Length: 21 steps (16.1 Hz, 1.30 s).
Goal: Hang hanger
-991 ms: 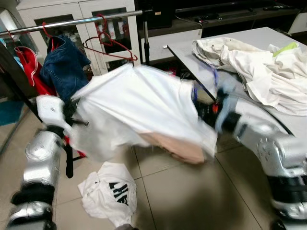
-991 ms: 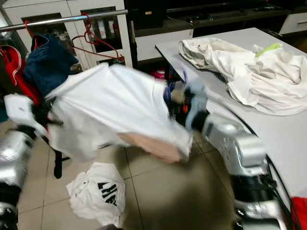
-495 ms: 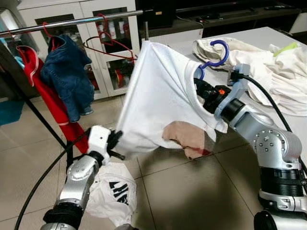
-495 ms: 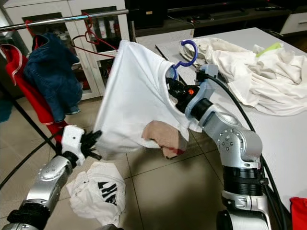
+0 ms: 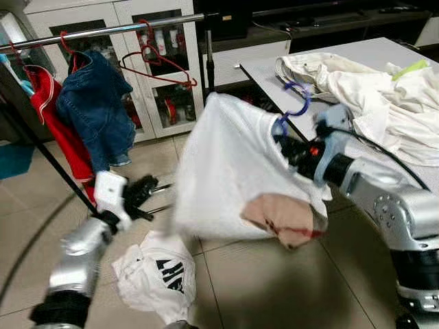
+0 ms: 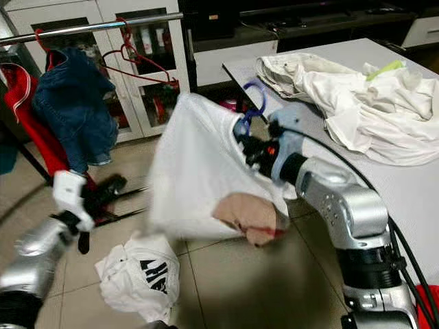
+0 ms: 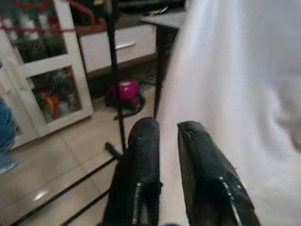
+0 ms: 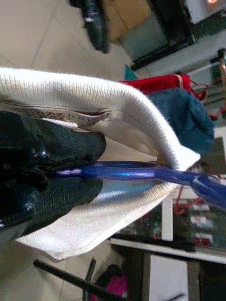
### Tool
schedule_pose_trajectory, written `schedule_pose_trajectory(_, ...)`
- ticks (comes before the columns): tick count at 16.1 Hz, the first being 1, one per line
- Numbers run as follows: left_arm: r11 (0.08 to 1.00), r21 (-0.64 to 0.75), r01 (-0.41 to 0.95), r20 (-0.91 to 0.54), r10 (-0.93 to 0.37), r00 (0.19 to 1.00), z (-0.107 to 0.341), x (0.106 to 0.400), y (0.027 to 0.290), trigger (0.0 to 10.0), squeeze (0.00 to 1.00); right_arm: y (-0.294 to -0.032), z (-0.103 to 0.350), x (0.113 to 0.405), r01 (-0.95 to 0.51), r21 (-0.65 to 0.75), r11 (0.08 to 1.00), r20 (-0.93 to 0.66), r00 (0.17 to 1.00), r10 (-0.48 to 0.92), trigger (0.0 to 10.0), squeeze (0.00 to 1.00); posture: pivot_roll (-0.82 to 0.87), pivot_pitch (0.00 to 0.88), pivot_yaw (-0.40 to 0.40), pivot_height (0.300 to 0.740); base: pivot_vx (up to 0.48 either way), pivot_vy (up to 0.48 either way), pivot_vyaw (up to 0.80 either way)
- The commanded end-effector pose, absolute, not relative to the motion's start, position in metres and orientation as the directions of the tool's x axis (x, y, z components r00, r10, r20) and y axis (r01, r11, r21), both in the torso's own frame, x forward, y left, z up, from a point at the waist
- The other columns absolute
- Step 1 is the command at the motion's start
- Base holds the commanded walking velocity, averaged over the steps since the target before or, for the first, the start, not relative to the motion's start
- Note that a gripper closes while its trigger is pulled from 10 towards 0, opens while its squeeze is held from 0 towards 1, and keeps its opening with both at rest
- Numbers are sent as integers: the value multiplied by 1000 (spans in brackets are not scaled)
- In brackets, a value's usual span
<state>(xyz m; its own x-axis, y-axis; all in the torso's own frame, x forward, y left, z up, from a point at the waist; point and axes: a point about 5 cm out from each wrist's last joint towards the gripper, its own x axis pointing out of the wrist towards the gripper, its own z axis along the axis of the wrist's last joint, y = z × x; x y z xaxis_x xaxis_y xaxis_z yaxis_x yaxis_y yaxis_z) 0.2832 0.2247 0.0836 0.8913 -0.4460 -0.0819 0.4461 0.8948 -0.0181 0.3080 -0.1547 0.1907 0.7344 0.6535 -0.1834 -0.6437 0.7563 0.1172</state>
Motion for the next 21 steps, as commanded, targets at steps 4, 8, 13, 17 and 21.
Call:
schedule_pose_trajectory(4, 765, -3, 645, -91, -642, 761, 110, 281, 233, 10000, 1000, -150, 201, 296, -768, 27, 640, -191, 624, 758, 10000, 0, -24, 0, 92, 740, 0, 0, 0)
schedule_pose_trajectory(8, 680, -64, 731, -9, -733, 681, 136, 296, 221, 10000, 416, -144, 206, 283, -861, 7, 508, -188, 498, 846, 10000, 0, -24, 0, 91, 740, 0, 0, 0)
schedule_pose_trajectory(13, 672, -54, 739, -28, -740, 672, 146, 316, 226, 10000, 0, -136, 208, 266, -924, 16, 382, -174, 374, 911, 10000, 0, -39, 0, 109, 740, 0, 0, 0)
schedule_pose_trajectory(17, 646, -95, 757, -10, -761, 649, 149, 315, 230, 0, 0, -134, 208, 256, -944, 29, 328, -170, 319, 933, 10000, 0, -43, 0, 112, 740, 0, 0, 0)
schedule_pose_trajectory(21, 630, -105, 770, -6, -774, 633, 147, 313, 233, 0, 0, -135, 209, 254, -948, 30, 316, -168, 307, 937, 10000, 0, -45, 0, 113, 740, 0, 0, 0)
